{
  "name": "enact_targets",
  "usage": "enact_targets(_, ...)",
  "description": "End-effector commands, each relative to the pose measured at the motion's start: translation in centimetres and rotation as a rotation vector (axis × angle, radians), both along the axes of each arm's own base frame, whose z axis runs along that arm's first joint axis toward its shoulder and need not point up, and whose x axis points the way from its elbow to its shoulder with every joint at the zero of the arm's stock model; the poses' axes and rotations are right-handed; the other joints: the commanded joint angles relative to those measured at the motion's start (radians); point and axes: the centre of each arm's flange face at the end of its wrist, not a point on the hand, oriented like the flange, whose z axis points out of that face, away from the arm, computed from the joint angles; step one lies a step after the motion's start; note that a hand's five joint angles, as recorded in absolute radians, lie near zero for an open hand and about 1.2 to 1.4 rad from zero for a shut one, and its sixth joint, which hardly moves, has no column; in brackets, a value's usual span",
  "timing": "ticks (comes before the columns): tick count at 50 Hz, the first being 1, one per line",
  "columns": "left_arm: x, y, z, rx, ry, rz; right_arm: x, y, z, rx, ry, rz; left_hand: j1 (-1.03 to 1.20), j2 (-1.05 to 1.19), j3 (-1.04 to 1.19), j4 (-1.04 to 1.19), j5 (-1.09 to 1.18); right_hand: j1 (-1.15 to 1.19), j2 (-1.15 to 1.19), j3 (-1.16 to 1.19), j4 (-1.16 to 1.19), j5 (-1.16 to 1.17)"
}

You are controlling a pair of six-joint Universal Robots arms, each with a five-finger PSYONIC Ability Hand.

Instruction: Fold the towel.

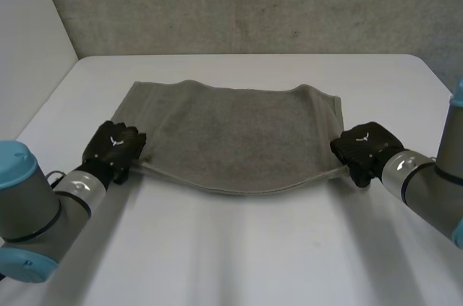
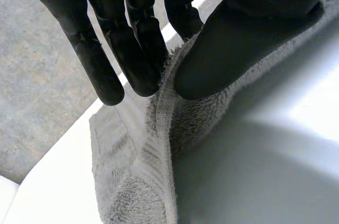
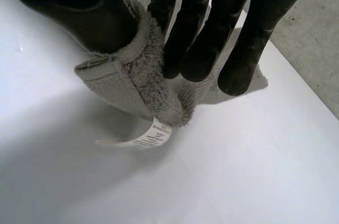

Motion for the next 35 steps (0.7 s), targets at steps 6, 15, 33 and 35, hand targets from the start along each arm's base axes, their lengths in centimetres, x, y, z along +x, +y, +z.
enact_targets(6, 2.0, -1.3, 0.0, -0.041, -0.056, 0.058, -2.2, -0.5, 0.6, -0.084, -0.039, -0.077, 0.126, 0.106, 0.106, 0.105, 0.116, 0.060, 0.056, 0.049, 0.058, 0.037)
enact_targets(15, 2.1, -1.3, -0.5, -0.030, -0.055, 0.062, -2.7, -0.7, -0.1, -0.089, -0.041, -0.097, -0.530, -0.549, -0.549, -0.550, -0.540, 0.060, 0.056, 0.049, 0.058, 0.037)
enact_targets(33, 4.0, -1.7, -1.4, 0.010, -0.062, 0.116, -2.9, -0.5, -0.7, -0.084, -0.039, -0.100, -0.527, -0.546, -0.546, -0.547, -0.537, 0.060, 0.056, 0.049, 0.058, 0.037)
enact_targets(35, 4.0, -1.6, -1.5, 0.013, -0.064, 0.116, -2.9, -0.4, -0.7, -0.083, -0.039, -0.100, -0.521, -0.540, -0.540, -0.541, -0.531, 0.060, 0.056, 0.049, 0.058, 0.037)
